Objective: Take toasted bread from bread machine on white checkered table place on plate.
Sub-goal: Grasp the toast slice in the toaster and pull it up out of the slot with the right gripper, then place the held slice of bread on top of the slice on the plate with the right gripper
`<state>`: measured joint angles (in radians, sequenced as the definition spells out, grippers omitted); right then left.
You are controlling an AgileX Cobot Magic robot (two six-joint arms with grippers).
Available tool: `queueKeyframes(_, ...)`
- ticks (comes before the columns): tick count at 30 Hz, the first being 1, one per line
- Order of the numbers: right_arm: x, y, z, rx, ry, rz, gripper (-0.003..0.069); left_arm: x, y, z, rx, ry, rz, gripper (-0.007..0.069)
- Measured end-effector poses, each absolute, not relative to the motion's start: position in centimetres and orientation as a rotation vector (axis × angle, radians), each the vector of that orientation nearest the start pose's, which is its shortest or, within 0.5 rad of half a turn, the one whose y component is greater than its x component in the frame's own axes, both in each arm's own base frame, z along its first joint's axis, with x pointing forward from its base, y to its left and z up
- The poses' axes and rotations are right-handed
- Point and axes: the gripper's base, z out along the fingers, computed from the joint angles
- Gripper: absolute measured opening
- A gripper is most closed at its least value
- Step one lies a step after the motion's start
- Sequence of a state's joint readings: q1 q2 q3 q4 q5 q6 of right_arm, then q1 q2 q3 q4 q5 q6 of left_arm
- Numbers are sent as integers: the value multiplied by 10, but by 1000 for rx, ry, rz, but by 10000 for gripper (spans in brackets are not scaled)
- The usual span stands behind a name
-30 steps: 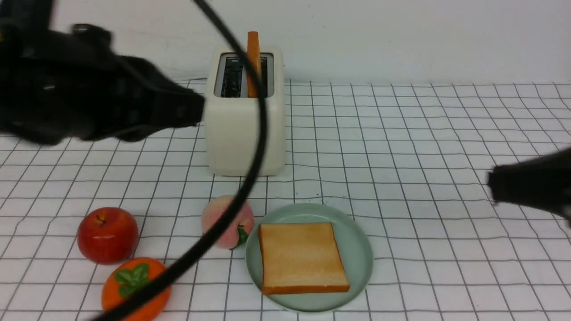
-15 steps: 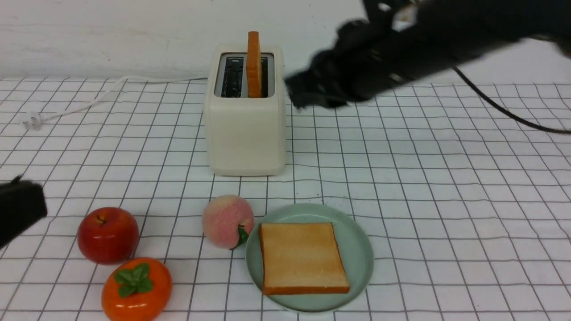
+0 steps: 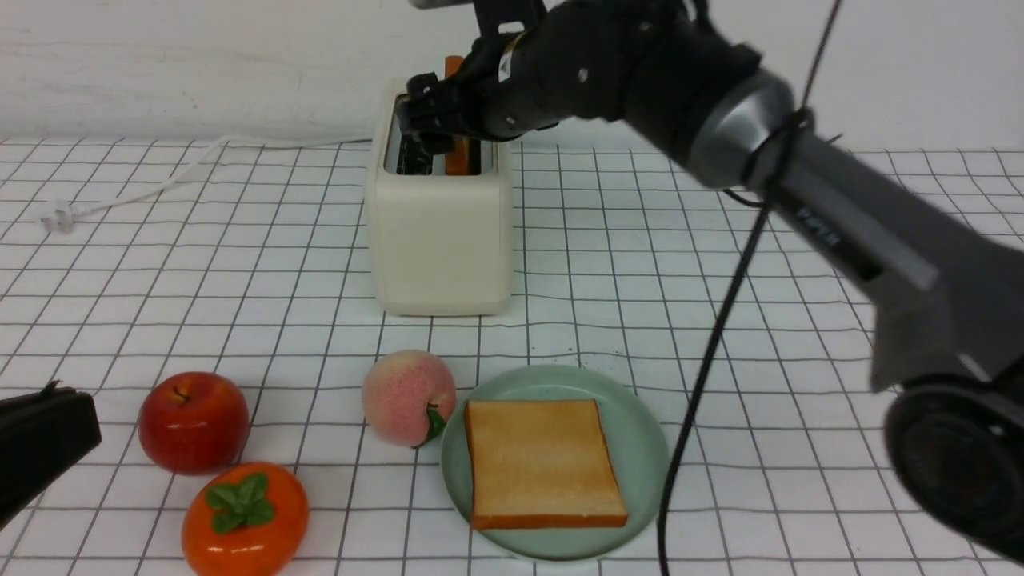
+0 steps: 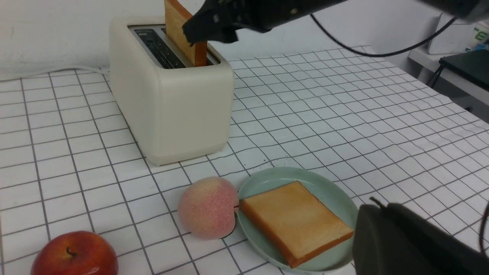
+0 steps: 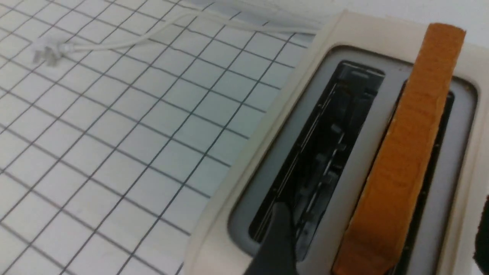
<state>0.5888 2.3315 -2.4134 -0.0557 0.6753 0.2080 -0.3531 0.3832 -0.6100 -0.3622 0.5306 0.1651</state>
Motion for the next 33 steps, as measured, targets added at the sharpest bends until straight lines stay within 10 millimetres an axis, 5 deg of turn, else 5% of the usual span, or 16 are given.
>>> queueKeyframes(6,467,299,306,-328,2057,373,456,62,-40,346,311,1757,-524,-13)
queueKeyframes(9,468,299,311,-307,2024,372,281,62,-40,346,311,1757,-524,-13)
queueKeyframes(14,468,301,312,-286,2021,413,104,62,-40,346,311,1757,-524,-13)
queueKeyframes(23,466,301,318,-275,2012,438,101,62,-40,346,312,1756,-523,-13)
queueKeyframes(27,452,295,353,-252,1966,511,101,62,-40,346,313,1756,-521,-13)
queueKeyframes(32,388,272,455,-396,1856,595,101,62,-40,346,313,1756,-521,-13)
queueKeyframes(33,384,271,457,-420,1865,585,101,62,-40,346,313,1756,-521,-13)
